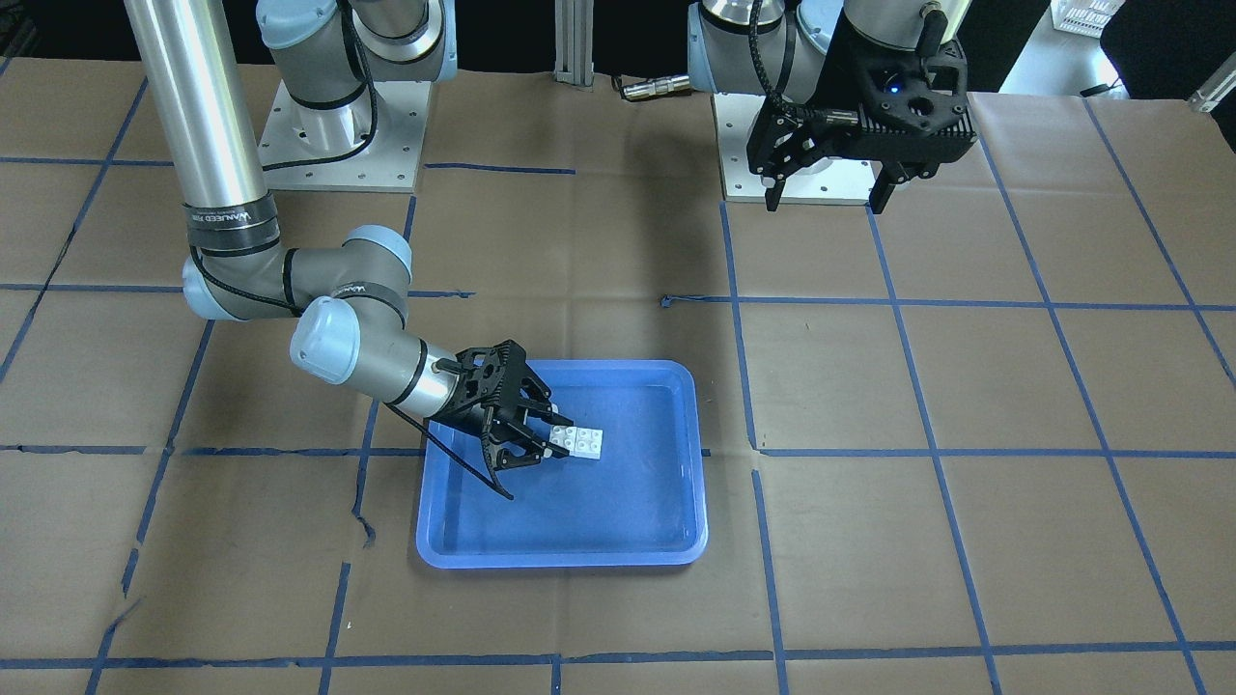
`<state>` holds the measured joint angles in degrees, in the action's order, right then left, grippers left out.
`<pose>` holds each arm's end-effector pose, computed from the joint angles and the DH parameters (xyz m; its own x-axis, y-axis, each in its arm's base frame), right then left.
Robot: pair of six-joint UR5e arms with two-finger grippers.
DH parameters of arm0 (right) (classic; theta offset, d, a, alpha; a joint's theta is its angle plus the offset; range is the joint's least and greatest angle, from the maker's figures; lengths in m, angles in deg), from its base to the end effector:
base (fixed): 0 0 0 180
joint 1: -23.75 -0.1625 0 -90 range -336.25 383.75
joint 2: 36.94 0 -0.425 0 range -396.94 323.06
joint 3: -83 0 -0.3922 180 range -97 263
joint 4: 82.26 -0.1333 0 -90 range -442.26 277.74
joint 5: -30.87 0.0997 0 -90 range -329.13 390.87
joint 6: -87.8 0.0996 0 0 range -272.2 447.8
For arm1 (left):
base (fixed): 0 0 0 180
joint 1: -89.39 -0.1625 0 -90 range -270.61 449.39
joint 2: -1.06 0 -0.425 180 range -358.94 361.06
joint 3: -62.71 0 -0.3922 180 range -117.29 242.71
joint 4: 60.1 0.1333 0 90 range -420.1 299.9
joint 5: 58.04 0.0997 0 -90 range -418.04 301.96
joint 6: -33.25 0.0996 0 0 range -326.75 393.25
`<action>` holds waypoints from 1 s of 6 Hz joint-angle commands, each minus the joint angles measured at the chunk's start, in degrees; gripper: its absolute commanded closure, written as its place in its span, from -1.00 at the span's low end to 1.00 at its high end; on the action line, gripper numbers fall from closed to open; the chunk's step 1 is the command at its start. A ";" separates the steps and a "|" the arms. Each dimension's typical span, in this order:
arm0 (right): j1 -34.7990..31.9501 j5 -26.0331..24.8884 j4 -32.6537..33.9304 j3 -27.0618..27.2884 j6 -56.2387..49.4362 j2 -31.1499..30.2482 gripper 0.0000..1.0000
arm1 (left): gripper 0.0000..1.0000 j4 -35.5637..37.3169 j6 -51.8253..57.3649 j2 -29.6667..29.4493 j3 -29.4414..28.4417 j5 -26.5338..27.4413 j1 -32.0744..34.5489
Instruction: Assemble white blocks and place on blue tray
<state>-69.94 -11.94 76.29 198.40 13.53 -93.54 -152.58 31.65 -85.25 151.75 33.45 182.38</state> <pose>0.2411 -0.5324 0.1320 -0.1206 -0.9921 -0.0330 -0.6623 0.1052 -0.7418 -0.1549 -0.4595 0.5227 -0.9994 0.0233 -0.0249 0.0242 0.9990 -0.0386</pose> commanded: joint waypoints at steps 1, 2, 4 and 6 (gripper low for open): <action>0.00 0.10 0.01 0.00 0.08 0.09 0.03 | -0.99 0.11 -0.06 0.00 0.00 0.00 0.00; 0.00 0.01 0.01 0.00 0.08 0.00 0.03 | -0.99 0.20 -0.06 0.00 0.00 0.00 0.00; 0.00 0.01 0.01 0.00 0.08 0.00 -0.03 | -0.99 0.20 -0.15 0.00 0.00 0.00 0.00; 0.00 -0.42 0.09 -0.52 2.87 -0.26 -0.99 | -0.99 0.29 -0.15 0.00 0.00 0.00 0.00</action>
<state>-69.94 -12.06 76.33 198.19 14.48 -93.63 -152.35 31.50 -85.25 151.75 33.45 182.38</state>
